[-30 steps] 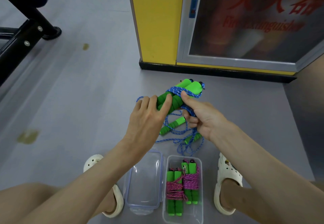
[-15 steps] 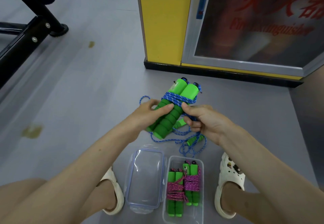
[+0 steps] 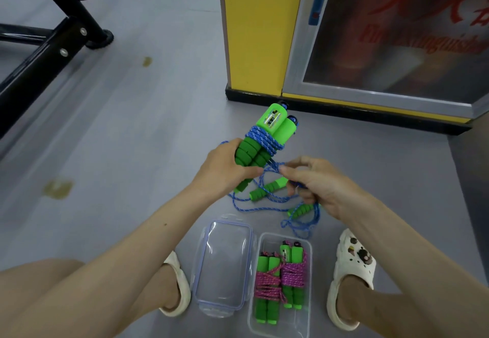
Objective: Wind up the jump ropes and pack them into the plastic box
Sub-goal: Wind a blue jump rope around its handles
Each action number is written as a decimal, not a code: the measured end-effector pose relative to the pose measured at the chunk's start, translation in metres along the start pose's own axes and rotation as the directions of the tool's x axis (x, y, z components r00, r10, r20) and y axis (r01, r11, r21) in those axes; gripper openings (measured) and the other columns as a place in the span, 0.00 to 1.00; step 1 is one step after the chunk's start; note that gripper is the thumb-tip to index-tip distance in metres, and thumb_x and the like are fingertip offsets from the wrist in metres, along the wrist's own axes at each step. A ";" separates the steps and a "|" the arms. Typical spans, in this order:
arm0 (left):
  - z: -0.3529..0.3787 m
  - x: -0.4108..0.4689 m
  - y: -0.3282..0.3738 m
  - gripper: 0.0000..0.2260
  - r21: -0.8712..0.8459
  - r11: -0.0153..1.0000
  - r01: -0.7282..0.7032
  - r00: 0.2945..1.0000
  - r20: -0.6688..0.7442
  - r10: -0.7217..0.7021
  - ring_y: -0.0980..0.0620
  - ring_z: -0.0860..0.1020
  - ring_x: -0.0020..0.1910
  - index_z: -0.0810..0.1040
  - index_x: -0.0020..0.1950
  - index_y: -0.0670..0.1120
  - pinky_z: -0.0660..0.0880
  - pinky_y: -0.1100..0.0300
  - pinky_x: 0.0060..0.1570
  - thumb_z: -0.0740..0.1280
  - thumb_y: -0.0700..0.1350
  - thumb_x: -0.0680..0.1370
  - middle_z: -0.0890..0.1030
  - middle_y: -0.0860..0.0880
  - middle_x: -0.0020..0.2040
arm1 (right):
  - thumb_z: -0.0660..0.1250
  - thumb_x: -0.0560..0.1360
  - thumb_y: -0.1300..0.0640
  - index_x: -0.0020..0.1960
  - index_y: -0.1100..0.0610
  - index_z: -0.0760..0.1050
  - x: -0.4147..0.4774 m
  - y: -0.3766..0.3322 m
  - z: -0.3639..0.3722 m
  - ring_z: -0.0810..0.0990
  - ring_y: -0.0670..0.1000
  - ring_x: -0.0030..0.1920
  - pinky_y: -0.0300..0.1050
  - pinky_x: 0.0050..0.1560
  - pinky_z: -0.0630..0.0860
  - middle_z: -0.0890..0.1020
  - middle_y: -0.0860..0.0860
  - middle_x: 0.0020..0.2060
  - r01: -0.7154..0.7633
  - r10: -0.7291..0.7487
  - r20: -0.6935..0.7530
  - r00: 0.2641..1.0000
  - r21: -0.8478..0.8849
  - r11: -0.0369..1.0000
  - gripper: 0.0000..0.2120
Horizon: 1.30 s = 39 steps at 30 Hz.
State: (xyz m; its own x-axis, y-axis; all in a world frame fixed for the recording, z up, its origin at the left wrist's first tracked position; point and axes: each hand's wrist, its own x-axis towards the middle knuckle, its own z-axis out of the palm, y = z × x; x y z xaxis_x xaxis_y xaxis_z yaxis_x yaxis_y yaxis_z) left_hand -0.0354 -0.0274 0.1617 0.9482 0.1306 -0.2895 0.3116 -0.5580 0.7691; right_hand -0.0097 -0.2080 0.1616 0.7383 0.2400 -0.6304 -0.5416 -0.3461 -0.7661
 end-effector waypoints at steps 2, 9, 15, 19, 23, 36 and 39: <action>0.000 -0.001 -0.001 0.15 0.061 0.998 -0.017 1.000 -0.013 0.017 0.47 0.79 0.45 0.76 0.52 0.50 0.77 0.51 0.47 0.75 0.48 0.69 0.80 0.48 0.44 | 0.74 0.71 0.55 0.48 0.54 0.75 0.000 0.002 0.001 0.66 0.46 0.21 0.36 0.23 0.59 0.78 0.52 0.29 0.050 -0.058 -0.042 0.997 -0.161 0.986 0.10; 0.002 -0.005 0.002 0.18 0.219 0.974 -0.062 0.995 -0.065 0.078 0.45 0.77 0.48 0.74 0.58 0.52 0.76 0.51 0.47 0.73 0.52 0.71 0.79 0.49 0.47 | 0.71 0.74 0.56 0.44 0.55 0.78 0.006 0.002 0.003 0.74 0.48 0.38 0.42 0.40 0.69 0.78 0.50 0.39 0.101 -0.163 -0.241 0.957 -0.253 0.962 0.03; 0.003 -0.009 0.003 0.18 0.444 0.889 -0.115 0.962 -0.173 0.211 0.44 0.77 0.48 0.70 0.63 0.53 0.70 0.55 0.42 0.68 0.54 0.75 0.80 0.48 0.50 | 0.66 0.77 0.59 0.39 0.62 0.76 0.003 -0.002 0.006 0.62 0.44 0.20 0.36 0.21 0.62 0.71 0.52 0.24 -0.064 0.068 0.001 0.998 0.312 0.948 0.09; 0.003 -0.008 -0.001 0.17 0.481 0.872 -0.089 0.956 -0.204 0.210 0.43 0.77 0.47 0.70 0.62 0.52 0.70 0.56 0.41 0.68 0.53 0.75 0.81 0.48 0.49 | 0.64 0.78 0.56 0.47 0.64 0.80 -0.003 -0.005 0.009 0.63 0.45 0.20 0.35 0.22 0.63 0.73 0.51 0.23 0.051 -0.052 0.007 0.999 0.038 0.998 0.11; 0.004 -0.010 -0.004 0.17 0.571 0.816 -0.095 0.938 -0.224 0.266 0.43 0.77 0.44 0.70 0.64 0.52 0.65 0.57 0.37 0.67 0.51 0.76 0.80 0.48 0.47 | 0.65 0.78 0.56 0.46 0.64 0.80 -0.007 -0.007 0.014 0.65 0.45 0.22 0.37 0.25 0.64 0.75 0.51 0.24 0.085 -0.084 0.042 0.996 -0.034 0.996 0.11; 0.019 -0.010 -0.006 0.20 0.712 0.686 -0.152 0.914 -0.164 0.372 0.44 0.77 0.42 0.66 0.68 0.54 0.62 0.58 0.33 0.64 0.48 0.76 0.79 0.48 0.45 | 0.57 0.82 0.58 0.50 0.70 0.77 -0.004 -0.005 0.017 0.58 0.44 0.21 0.35 0.23 0.58 0.70 0.54 0.27 0.099 -0.098 0.087 0.991 -0.007 0.995 0.16; 0.020 -0.012 -0.006 0.21 0.714 0.674 -0.189 0.890 -0.166 0.425 0.44 0.76 0.37 0.70 0.66 0.50 0.59 0.59 0.28 0.68 0.46 0.74 0.79 0.46 0.39 | 0.57 0.82 0.58 0.49 0.67 0.77 -0.005 -0.005 0.020 0.58 0.43 0.20 0.34 0.22 0.58 0.70 0.51 0.25 0.101 -0.104 0.093 0.990 0.027 0.994 0.14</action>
State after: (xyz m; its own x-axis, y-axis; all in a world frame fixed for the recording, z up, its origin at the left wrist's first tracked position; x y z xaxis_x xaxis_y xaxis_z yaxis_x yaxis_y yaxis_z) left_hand -0.0497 -0.0423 0.1491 0.9864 0.0150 0.1637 -0.0126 -0.9859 0.1666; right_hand -0.0180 -0.1894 0.1662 0.7497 0.3579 -0.5567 -0.4747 -0.2953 -0.8291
